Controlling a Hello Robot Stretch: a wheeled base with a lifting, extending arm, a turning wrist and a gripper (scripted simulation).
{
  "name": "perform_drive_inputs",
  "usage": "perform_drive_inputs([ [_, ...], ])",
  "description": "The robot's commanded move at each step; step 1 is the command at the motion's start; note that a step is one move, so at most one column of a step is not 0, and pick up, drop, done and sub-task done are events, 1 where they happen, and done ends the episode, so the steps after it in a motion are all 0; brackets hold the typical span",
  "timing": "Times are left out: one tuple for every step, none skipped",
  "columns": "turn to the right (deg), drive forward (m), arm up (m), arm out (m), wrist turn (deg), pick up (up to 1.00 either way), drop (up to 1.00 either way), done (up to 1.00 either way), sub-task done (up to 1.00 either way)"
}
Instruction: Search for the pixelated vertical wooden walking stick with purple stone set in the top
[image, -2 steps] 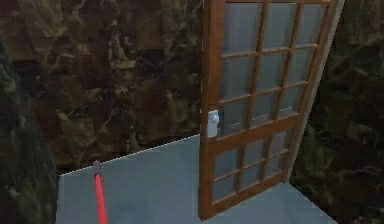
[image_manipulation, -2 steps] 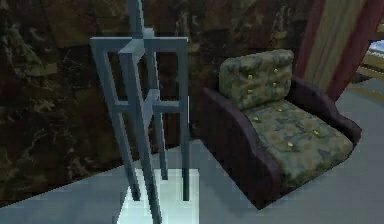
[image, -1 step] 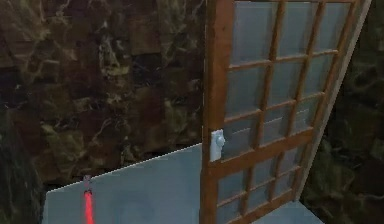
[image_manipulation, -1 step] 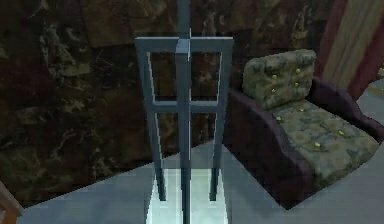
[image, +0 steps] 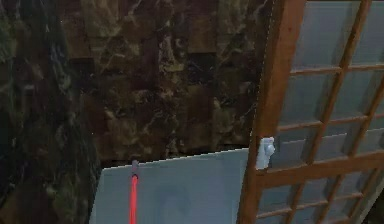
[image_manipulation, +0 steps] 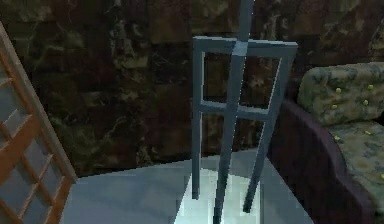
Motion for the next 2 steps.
perform_drive_inputs([
  [0.0,0.90,0.00,0.00,0.0,0.00,0.00,0.00,0.00],
  [-24.0,0.00,0.00,0.00,0.0,0.00,0.00,0.00,0.00],
])
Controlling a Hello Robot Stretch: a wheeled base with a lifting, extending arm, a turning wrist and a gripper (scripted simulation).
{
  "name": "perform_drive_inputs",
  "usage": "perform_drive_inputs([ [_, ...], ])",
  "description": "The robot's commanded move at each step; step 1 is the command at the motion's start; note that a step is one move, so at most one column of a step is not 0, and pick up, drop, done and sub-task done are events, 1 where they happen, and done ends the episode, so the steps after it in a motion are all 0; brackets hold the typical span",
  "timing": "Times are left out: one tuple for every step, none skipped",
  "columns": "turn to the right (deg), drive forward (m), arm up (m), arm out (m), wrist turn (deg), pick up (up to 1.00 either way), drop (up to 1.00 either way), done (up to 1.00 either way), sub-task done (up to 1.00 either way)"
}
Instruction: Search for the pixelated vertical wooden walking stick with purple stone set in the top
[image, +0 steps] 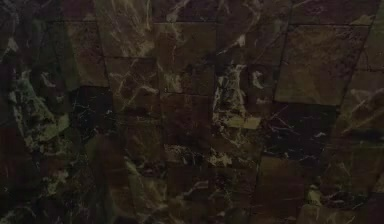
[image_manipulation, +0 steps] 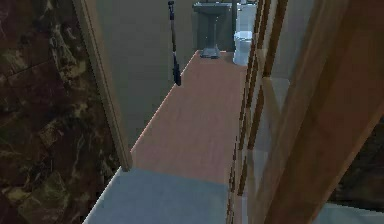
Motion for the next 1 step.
perform_drive_inputs([
  [0.0,0.15,0.00,0.00,0.0,0.00,0.00,0.00,0.00],
])
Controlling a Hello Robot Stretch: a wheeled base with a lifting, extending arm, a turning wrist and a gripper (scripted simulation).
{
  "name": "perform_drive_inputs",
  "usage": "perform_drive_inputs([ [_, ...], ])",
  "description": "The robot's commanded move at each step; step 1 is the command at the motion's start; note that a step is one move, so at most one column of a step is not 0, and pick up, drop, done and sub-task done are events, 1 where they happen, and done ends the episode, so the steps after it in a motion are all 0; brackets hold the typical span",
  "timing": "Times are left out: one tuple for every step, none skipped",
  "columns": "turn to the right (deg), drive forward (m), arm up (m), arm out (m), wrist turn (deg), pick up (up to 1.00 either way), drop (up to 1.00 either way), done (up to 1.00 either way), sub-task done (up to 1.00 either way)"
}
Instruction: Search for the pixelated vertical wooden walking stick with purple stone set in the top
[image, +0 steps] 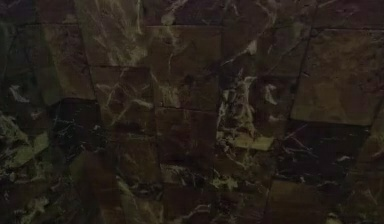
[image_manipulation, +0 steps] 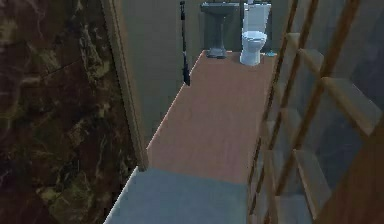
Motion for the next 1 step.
perform_drive_inputs([
  [45.0,0.00,0.00,0.00,0.0,0.00,0.00,0.00,0.00],
])
